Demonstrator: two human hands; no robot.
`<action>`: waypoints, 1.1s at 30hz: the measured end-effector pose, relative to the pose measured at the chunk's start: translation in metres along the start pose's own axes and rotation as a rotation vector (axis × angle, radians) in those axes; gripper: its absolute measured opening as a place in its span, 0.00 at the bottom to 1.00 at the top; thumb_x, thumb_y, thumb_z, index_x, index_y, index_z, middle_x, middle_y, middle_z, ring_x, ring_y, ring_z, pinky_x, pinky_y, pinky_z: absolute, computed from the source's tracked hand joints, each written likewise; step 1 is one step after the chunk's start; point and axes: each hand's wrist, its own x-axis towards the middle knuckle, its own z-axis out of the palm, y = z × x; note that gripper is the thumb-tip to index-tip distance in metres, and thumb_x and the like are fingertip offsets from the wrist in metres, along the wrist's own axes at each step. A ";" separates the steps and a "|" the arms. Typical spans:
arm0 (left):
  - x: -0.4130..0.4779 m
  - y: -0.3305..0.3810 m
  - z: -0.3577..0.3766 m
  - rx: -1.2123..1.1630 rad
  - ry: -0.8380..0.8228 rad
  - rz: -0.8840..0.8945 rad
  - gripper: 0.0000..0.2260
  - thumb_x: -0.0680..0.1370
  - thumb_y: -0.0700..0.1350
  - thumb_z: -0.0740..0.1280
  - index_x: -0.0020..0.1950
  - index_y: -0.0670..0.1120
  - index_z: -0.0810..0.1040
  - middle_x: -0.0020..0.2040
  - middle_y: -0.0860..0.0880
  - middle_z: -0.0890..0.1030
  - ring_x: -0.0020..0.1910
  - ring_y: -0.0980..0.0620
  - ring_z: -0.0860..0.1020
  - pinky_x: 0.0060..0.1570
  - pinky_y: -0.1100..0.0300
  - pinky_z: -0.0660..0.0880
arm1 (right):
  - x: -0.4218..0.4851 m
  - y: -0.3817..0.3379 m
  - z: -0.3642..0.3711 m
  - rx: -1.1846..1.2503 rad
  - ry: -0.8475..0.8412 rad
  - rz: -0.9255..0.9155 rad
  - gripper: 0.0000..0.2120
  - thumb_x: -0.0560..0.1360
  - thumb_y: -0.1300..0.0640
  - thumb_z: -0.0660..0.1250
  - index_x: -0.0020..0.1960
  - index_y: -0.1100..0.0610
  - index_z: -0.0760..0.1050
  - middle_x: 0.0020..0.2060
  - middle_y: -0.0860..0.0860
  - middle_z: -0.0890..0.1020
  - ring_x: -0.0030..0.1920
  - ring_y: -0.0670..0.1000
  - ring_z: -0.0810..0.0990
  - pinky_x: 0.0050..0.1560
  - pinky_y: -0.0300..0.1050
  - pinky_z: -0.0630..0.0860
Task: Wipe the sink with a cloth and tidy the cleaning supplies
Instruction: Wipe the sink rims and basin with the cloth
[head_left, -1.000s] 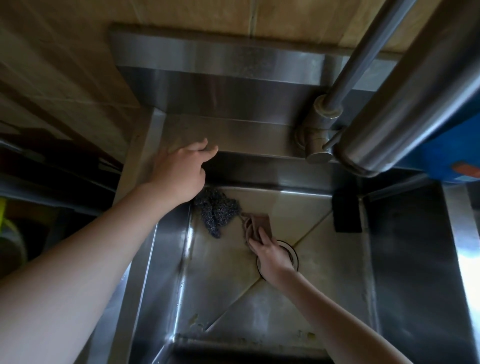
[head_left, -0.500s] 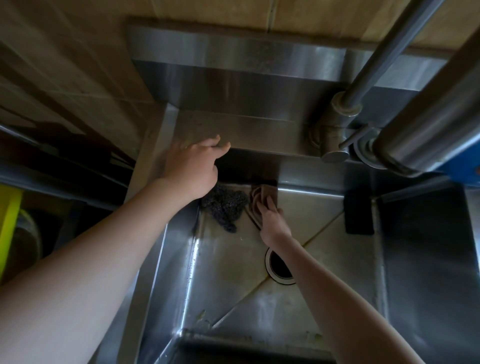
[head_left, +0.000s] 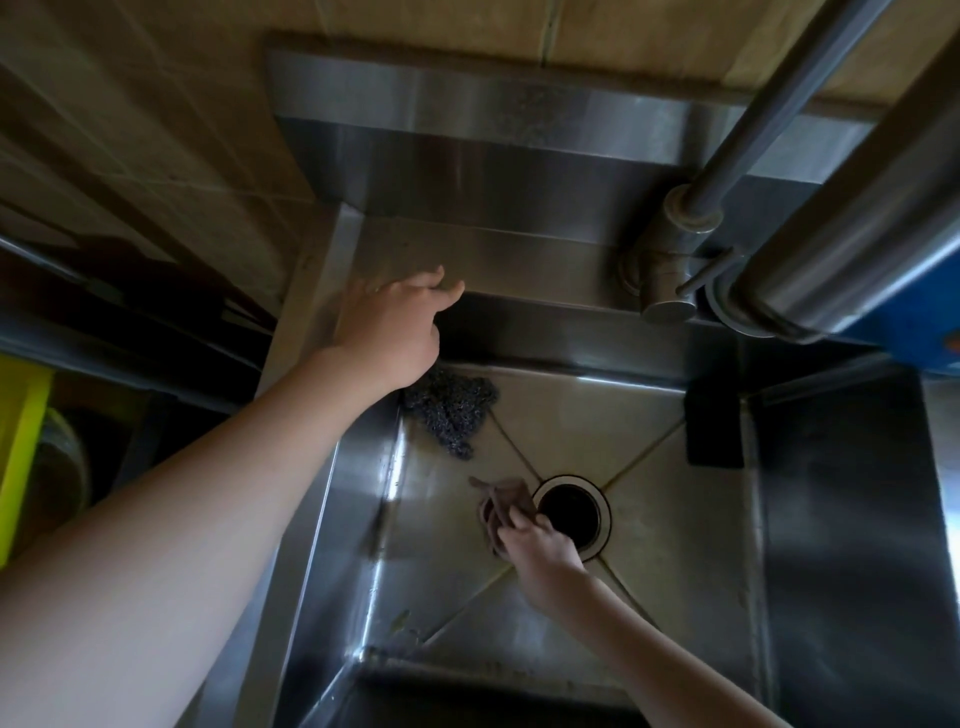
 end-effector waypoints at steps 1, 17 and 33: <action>0.000 0.000 0.000 -0.002 -0.002 -0.001 0.26 0.77 0.39 0.58 0.73 0.57 0.62 0.75 0.54 0.60 0.70 0.44 0.66 0.69 0.45 0.61 | -0.002 -0.002 0.001 0.038 -0.005 -0.016 0.23 0.76 0.66 0.59 0.71 0.56 0.65 0.74 0.51 0.59 0.72 0.58 0.61 0.66 0.53 0.69; 0.001 -0.002 0.004 -0.019 -0.001 0.008 0.29 0.76 0.35 0.58 0.74 0.56 0.61 0.76 0.53 0.59 0.71 0.45 0.64 0.69 0.44 0.61 | 0.059 -0.095 -0.002 0.324 0.128 -0.129 0.34 0.72 0.73 0.57 0.75 0.55 0.57 0.76 0.51 0.58 0.70 0.61 0.63 0.65 0.53 0.70; -0.010 0.003 0.015 0.111 0.045 0.017 0.29 0.77 0.42 0.60 0.76 0.53 0.55 0.77 0.50 0.54 0.74 0.46 0.56 0.69 0.46 0.55 | 0.016 -0.067 0.071 0.168 0.023 -0.258 0.31 0.75 0.69 0.52 0.75 0.48 0.56 0.77 0.43 0.51 0.67 0.60 0.63 0.61 0.56 0.73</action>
